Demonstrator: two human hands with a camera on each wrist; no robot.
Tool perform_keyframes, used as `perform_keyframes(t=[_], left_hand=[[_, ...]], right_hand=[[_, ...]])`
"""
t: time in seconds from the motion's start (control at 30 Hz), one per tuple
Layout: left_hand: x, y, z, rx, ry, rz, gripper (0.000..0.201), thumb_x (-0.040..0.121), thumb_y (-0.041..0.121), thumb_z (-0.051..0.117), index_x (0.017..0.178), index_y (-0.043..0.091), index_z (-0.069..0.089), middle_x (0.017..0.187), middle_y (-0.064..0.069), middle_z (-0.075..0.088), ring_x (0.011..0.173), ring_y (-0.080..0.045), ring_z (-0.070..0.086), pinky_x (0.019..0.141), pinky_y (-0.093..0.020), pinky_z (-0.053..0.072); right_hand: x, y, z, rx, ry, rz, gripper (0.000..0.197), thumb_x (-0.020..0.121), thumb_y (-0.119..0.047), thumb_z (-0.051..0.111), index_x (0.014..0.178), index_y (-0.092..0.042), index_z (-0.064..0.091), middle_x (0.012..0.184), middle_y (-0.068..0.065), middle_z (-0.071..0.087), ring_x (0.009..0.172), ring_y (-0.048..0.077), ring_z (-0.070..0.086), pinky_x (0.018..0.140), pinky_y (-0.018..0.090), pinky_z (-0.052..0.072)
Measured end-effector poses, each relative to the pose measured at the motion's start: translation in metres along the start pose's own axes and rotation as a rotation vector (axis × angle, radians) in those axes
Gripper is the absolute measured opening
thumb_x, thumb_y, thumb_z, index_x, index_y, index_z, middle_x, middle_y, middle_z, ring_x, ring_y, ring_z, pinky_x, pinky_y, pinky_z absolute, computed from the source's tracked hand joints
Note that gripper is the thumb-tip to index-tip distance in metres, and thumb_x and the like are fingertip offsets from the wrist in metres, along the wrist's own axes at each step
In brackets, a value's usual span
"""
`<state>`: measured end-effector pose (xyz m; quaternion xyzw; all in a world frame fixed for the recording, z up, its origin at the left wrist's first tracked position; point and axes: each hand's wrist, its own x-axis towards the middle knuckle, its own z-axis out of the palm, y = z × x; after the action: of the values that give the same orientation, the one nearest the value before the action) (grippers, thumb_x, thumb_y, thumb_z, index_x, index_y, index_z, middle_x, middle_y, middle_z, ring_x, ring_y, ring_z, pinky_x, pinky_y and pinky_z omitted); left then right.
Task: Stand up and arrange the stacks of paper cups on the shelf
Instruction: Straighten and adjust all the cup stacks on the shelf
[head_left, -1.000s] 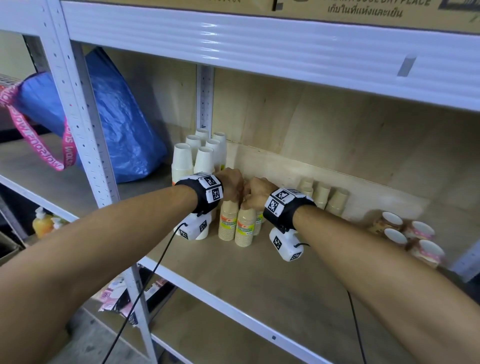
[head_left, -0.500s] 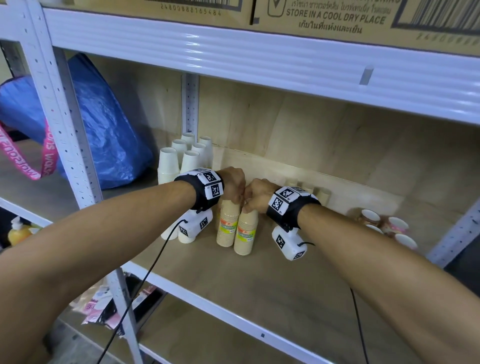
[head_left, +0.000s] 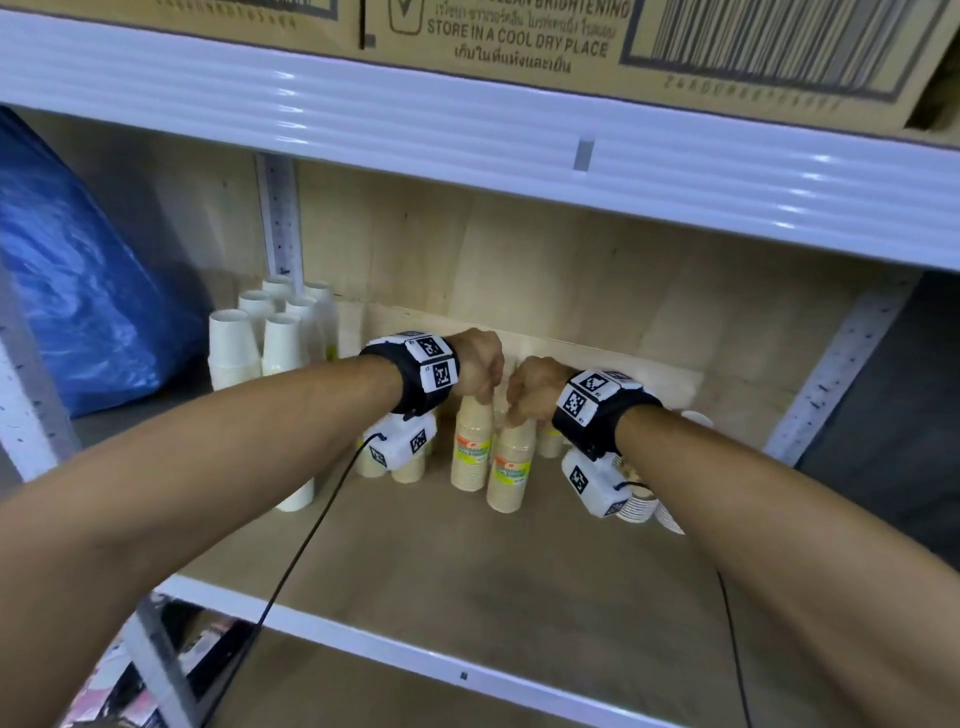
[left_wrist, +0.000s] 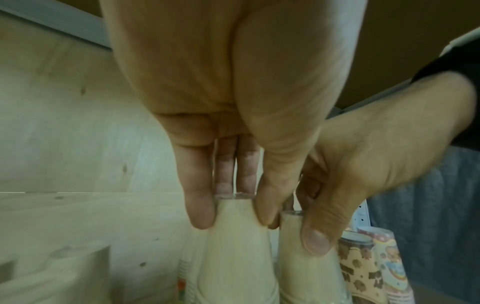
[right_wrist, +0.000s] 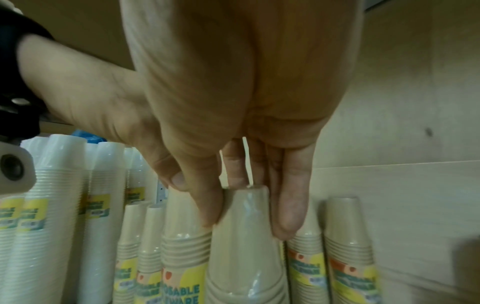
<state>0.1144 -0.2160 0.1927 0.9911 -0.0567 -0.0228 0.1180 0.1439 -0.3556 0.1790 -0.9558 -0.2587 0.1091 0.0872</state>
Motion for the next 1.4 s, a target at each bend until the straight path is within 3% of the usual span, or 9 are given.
perform_keyframes(t=[0.17,0.3,0.4,0.53,0.63,0.9,1.07,1.23,1.4], left_hand=[[0.024,0.022,0.007,0.019,0.017,0.028,0.022,0.079,0.014,0.076,0.101,0.011,0.074,0.101,-0.005,0.071,0.094,-0.023,0.066,0.078,-0.03,0.055],[0.045,0.033,0.014,0.03,0.027,0.045,0.029,0.078,0.017,0.078,0.106,0.012,0.073,0.104,-0.004,0.067,0.094,-0.022,0.066,0.078,-0.029,0.055],[0.06,0.038,0.02,0.007,0.02,0.053,0.027,0.078,0.018,0.078,0.105,0.013,0.074,0.104,-0.002,0.069,0.093,-0.023,0.066,0.081,-0.034,0.058],[0.075,0.047,0.026,0.011,0.001,0.056,0.019,0.077,0.013,0.075,0.094,0.006,0.075,0.093,-0.01,0.071,0.082,-0.024,0.066,0.064,-0.028,0.052],[0.087,0.049,0.032,0.024,-0.011,0.053,0.02,0.078,0.012,0.072,0.095,0.0,0.071,0.085,-0.011,0.062,0.078,-0.026,0.061,0.06,-0.028,0.044],[0.107,0.049,0.048,0.078,0.036,0.041,0.025,0.09,0.009,0.062,0.114,0.002,0.064,0.114,-0.017,0.064,0.103,-0.031,0.064,0.068,-0.027,0.041],[0.11,0.052,0.05,0.074,0.029,0.029,0.02,0.092,0.007,0.06,0.109,0.0,0.066,0.113,-0.016,0.066,0.096,-0.027,0.064,0.067,-0.025,0.039],[0.112,0.051,0.05,0.104,0.043,0.04,0.017,0.092,0.005,0.058,0.106,0.0,0.066,0.111,-0.018,0.066,0.101,-0.029,0.065,0.052,-0.025,0.034],[0.11,0.051,0.047,0.081,0.048,0.029,0.018,0.093,0.007,0.058,0.107,0.0,0.067,0.11,-0.017,0.067,0.097,-0.03,0.065,0.065,-0.025,0.038]], right_hand=[[-0.003,0.032,-0.003,-0.039,0.065,0.085,0.028,0.075,-0.026,0.078,0.094,-0.006,0.071,0.092,0.01,0.071,0.079,0.022,0.066,0.064,0.027,0.048],[0.002,0.053,-0.005,-0.037,0.094,0.135,0.031,0.074,-0.024,0.079,0.098,-0.005,0.071,0.096,0.012,0.072,0.086,0.025,0.069,0.071,0.033,0.055],[0.006,0.067,-0.005,-0.011,0.11,0.162,0.028,0.078,-0.019,0.075,0.099,-0.001,0.071,0.1,0.015,0.071,0.092,0.027,0.068,0.069,0.03,0.05],[0.017,0.084,0.0,0.055,0.158,0.186,0.028,0.082,-0.017,0.07,0.106,-0.003,0.069,0.107,0.014,0.068,0.096,0.027,0.066,0.068,0.027,0.043],[0.025,0.091,0.003,0.059,0.173,0.184,0.031,0.083,-0.019,0.07,0.11,-0.004,0.067,0.111,0.012,0.068,0.101,0.027,0.065,0.069,0.026,0.042],[0.04,0.1,0.012,0.047,0.218,0.157,0.026,0.081,-0.026,0.068,0.104,-0.013,0.067,0.103,0.006,0.065,0.093,0.025,0.064,0.067,0.026,0.044],[0.05,0.095,0.014,0.069,0.219,0.145,0.024,0.08,-0.033,0.063,0.098,-0.019,0.068,0.102,0.006,0.067,0.093,0.027,0.064,0.08,0.035,0.054],[0.054,0.094,0.015,0.129,0.207,0.165,0.023,0.083,-0.028,0.063,0.101,-0.015,0.07,0.101,0.007,0.068,0.092,0.027,0.065,0.078,0.032,0.053],[0.053,0.092,0.015,0.135,0.211,0.178,0.017,0.077,-0.03,0.065,0.091,-0.02,0.068,0.099,0.006,0.069,0.09,0.027,0.065,0.079,0.036,0.055]])
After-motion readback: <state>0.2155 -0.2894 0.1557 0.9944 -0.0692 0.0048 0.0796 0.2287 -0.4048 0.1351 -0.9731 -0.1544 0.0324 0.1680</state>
